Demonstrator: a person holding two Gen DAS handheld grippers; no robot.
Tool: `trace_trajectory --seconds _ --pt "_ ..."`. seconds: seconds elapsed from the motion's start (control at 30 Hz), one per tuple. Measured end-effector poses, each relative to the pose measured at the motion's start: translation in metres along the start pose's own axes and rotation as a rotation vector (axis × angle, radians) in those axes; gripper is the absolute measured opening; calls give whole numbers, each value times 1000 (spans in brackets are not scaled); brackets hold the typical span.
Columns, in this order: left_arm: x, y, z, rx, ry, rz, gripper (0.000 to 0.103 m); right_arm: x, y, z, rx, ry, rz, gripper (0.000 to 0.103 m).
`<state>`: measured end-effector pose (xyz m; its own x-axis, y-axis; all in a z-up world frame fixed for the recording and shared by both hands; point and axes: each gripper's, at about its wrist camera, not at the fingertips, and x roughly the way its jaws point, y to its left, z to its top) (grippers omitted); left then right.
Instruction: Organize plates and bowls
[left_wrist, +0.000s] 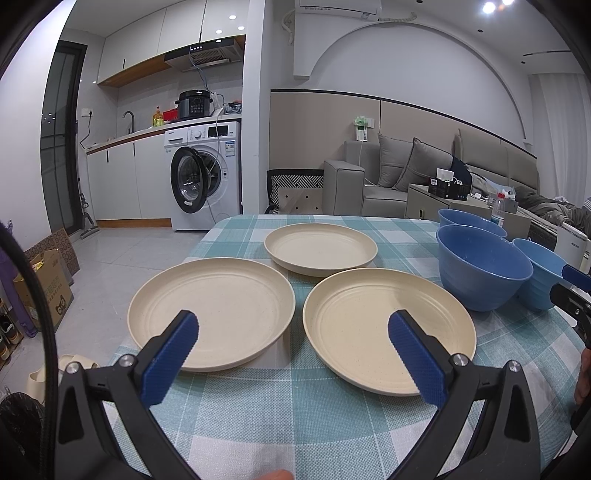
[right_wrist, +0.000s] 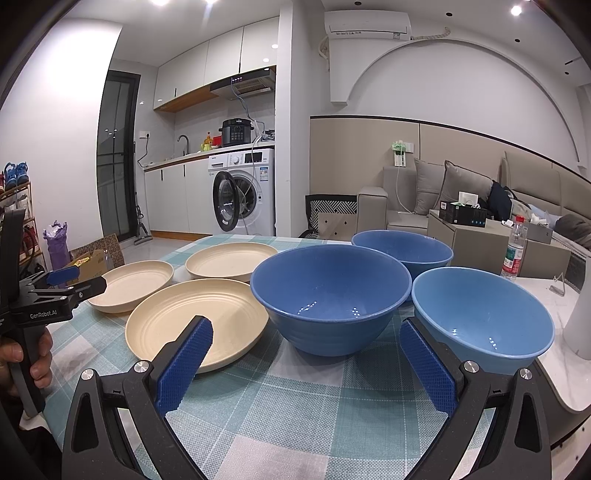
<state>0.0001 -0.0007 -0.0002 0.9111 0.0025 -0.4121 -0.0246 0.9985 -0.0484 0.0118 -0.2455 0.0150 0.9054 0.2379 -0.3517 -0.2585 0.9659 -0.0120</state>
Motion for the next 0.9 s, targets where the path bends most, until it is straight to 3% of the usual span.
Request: trace_trajectory --seconds 0.9 --pt "3 -2 1 27 10 10 103 -2 -1 1 -4 3 -2 103"
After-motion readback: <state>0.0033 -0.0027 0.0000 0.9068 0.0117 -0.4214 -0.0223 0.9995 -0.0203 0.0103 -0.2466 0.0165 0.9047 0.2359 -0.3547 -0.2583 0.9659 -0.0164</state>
